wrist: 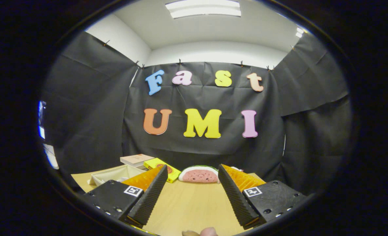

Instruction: Open the storage box then place both shoes into the box .Put the left shoe in first, then the right shoe, with the right side of both shoes facing outward in a uniform manner.

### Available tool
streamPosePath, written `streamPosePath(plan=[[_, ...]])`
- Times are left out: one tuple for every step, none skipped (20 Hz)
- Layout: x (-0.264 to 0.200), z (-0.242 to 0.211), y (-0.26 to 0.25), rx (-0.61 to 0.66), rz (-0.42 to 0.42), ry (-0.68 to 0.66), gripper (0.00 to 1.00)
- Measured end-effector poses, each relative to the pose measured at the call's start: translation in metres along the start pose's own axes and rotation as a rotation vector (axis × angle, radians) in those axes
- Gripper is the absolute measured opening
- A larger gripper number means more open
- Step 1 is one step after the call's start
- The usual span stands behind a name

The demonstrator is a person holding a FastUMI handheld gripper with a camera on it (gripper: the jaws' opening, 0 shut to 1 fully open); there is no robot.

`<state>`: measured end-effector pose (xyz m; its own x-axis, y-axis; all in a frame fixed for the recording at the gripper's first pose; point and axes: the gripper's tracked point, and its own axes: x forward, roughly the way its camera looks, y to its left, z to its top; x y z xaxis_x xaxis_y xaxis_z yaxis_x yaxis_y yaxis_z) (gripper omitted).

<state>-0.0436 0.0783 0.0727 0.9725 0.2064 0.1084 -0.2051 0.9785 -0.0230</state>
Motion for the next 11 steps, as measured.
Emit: streamPosePath(plan=[[0.000, -0.002, -0.002, -0.003, -0.006, 0.005, 0.95], [0.000, -0.005, -0.005, -0.004, -0.016, 0.010, 0.96], [-0.002, -0.004, -0.004, -0.009, -0.019, 0.005, 0.96], [-0.005, -0.001, -0.004, -0.019, -0.031, -0.004, 0.96], [-0.007, -0.001, -0.005, -0.020, -0.034, -0.009, 0.95], [-0.009, -0.003, -0.001, -0.018, -0.028, -0.008, 0.96], [-0.011, -0.006, 0.000, -0.020, -0.026, 0.001, 0.96], [-0.011, -0.008, -0.001, -0.023, -0.027, 0.006, 0.96], [-0.010, -0.009, -0.004, -0.021, -0.035, 0.012, 0.95], [-0.009, -0.011, -0.006, -0.012, -0.042, 0.016, 0.96], [-0.009, -0.013, -0.009, -0.004, -0.049, 0.017, 0.96]])
